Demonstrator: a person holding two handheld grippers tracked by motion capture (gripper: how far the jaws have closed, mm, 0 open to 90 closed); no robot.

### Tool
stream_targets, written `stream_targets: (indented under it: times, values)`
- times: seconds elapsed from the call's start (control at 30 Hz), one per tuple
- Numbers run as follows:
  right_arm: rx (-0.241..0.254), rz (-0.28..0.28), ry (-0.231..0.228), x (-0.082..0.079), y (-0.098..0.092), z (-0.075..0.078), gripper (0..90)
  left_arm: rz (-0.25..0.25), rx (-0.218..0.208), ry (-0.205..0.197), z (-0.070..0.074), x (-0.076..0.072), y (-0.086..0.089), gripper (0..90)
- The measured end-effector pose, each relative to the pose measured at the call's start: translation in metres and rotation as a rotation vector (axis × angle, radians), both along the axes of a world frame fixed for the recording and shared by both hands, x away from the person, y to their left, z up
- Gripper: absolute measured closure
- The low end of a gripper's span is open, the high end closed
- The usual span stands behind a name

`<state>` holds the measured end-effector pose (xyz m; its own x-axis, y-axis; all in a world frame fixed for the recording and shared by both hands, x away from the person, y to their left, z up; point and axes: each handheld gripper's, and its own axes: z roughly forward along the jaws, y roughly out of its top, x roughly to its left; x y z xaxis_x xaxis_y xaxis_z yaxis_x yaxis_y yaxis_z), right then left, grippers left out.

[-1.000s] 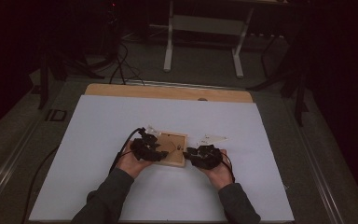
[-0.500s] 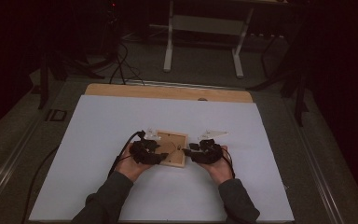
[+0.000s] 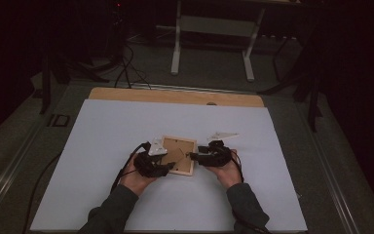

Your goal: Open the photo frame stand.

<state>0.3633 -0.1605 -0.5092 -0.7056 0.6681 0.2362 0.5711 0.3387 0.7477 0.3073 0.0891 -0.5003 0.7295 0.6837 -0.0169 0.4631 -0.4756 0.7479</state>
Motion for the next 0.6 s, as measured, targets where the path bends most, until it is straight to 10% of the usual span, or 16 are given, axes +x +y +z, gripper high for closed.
stream_targets:
  times: [0.6]
  values:
    - [0.102, 0.015, 0.097, 0.012, -0.001, -0.004, 40.6, -0.031, -0.005, -0.097, -0.007, -0.016, 0.004, 52.7]
